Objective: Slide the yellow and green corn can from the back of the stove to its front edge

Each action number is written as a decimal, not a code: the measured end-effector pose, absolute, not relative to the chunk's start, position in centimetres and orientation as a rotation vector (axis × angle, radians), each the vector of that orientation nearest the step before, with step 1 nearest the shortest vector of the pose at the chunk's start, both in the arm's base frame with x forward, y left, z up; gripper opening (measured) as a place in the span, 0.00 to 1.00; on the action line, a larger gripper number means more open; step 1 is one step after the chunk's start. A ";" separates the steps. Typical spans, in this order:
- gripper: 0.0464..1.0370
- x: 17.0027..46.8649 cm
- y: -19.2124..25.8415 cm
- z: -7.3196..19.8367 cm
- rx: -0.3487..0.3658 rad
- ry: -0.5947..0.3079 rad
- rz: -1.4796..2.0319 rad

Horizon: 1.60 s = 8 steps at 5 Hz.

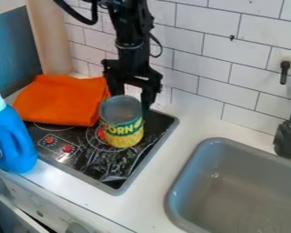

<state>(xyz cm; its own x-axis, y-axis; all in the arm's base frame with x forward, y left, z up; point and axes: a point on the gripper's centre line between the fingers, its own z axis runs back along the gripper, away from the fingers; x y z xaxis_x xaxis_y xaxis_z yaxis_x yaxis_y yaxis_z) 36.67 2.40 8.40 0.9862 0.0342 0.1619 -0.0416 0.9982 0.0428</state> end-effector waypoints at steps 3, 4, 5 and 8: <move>0.96 29.0 2.0 7.5 0.033 -0.049 0.091; 0.96 27.8 1.8 7.8 0.033 -0.030 0.099; 0.96 27.0 1.9 7.5 0.034 -0.002 0.092; 0.96 27.6 2.2 9.6 0.020 -0.029 0.093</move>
